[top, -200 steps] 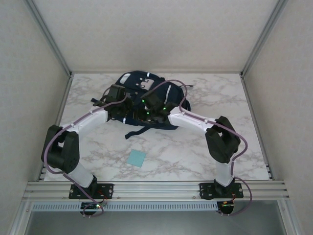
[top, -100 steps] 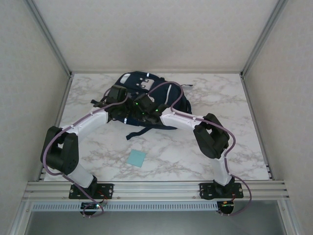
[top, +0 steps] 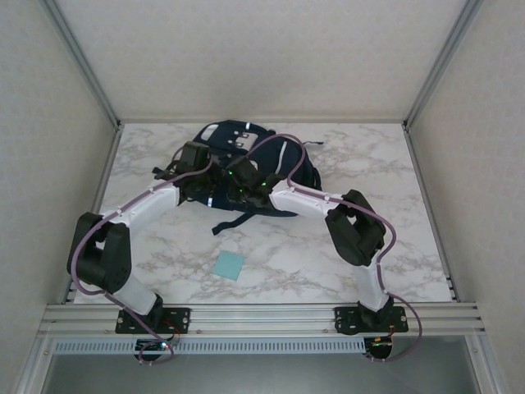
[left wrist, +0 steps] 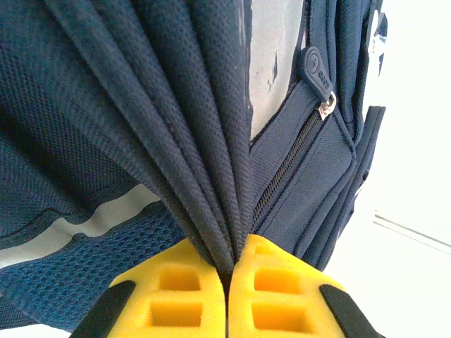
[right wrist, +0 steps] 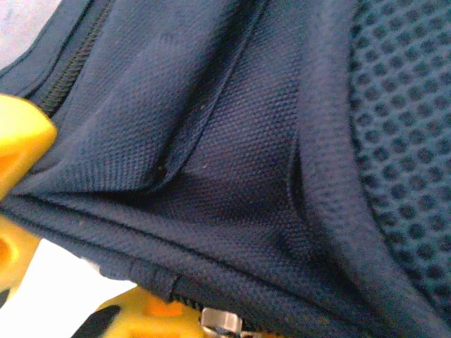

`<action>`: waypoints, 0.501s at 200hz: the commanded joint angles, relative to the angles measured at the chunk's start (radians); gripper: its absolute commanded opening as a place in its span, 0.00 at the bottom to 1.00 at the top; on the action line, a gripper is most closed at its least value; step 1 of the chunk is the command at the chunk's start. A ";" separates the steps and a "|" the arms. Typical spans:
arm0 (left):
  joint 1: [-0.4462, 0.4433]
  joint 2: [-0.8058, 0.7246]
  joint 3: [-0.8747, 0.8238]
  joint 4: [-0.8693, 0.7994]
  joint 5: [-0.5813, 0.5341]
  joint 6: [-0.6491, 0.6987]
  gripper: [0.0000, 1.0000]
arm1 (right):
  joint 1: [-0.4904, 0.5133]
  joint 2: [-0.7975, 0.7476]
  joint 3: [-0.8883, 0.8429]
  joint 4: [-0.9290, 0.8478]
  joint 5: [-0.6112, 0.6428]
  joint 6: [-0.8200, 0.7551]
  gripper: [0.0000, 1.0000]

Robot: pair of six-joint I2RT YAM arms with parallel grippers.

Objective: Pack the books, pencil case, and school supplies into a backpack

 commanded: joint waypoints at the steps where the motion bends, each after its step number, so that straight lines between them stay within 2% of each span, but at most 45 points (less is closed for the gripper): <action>1: 0.034 0.002 0.050 -0.018 0.011 0.087 0.00 | -0.046 -0.048 -0.032 -0.059 -0.117 -0.100 0.00; 26: 0.058 0.038 0.081 -0.033 0.031 0.130 0.00 | -0.074 -0.052 -0.061 -0.170 -0.307 -0.149 0.00; 47: 0.066 0.054 0.084 -0.023 0.036 0.137 0.00 | -0.093 -0.046 -0.067 -0.285 -0.388 -0.186 0.00; 62: 0.067 0.066 0.091 -0.021 0.039 0.145 0.00 | -0.098 -0.050 -0.078 -0.340 -0.401 -0.213 0.00; 100: 0.077 0.087 0.110 -0.030 0.046 0.171 0.00 | -0.119 -0.079 -0.075 -0.510 -0.331 -0.300 0.00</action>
